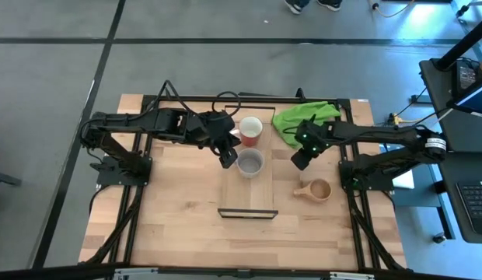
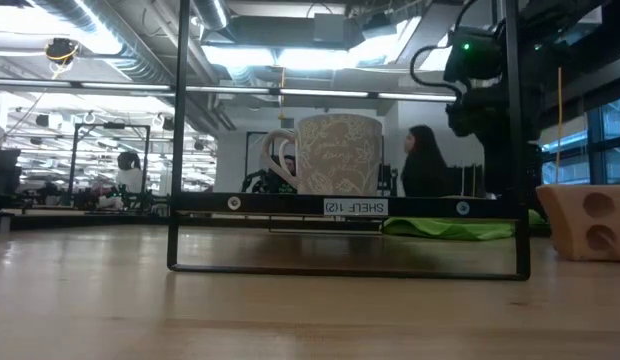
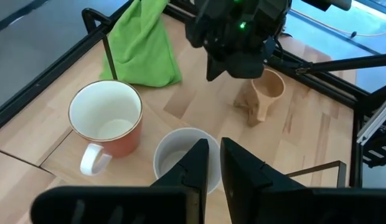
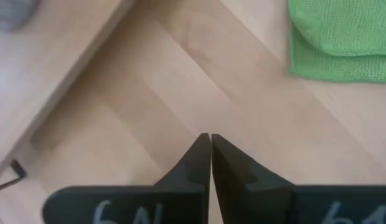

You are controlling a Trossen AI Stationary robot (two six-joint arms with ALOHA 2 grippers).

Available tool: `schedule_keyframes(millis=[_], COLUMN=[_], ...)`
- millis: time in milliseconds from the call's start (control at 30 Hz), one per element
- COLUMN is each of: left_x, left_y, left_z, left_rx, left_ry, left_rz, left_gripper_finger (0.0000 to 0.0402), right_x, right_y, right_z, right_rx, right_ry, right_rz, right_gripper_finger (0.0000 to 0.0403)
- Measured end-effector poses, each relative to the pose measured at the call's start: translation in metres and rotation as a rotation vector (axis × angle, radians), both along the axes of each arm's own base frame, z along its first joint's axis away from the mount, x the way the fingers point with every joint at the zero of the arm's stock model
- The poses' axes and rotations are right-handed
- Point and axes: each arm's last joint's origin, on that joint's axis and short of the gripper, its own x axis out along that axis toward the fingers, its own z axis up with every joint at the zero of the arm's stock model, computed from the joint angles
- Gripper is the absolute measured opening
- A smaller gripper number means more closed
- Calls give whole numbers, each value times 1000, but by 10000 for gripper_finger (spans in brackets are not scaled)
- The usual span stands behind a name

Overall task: Stack small to large cups/mugs on shelf
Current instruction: Put the brown mug on the shelf

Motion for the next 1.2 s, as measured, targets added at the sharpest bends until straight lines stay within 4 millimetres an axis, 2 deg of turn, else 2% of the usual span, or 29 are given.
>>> schedule_keyframes(millis=[200, 500, 633, 800, 933, 1200], left_x=[0, 0, 0, 0, 0, 0], left_y=[-4, -7, -7, -7, -7, -10], left_z=[0, 0, 0, 0, 0, 0], left_rx=[12, 40, 58, 58, 58, 57], left_ry=[2, 9, 14, 14, 14, 15], left_rz=[-20, -46, -57, -58, -58, -64], left_gripper_finger=[35, 35, 35, 35, 35, 35], right_x=[-10, -20, -15, -14, -15, -30], right_y=[13, 54, 72, 80, 79, 78], right_z=[17, 47, 70, 82, 75, 54], right_rx=[47, 157, 45, -140, -138, -106], right_ry=[-92, -257, -255, -62, 76, 255], right_rz=[50, 244, 345, 426, 455, 410], right_gripper_finger=[17, 16, 16, 22, 60, 188])
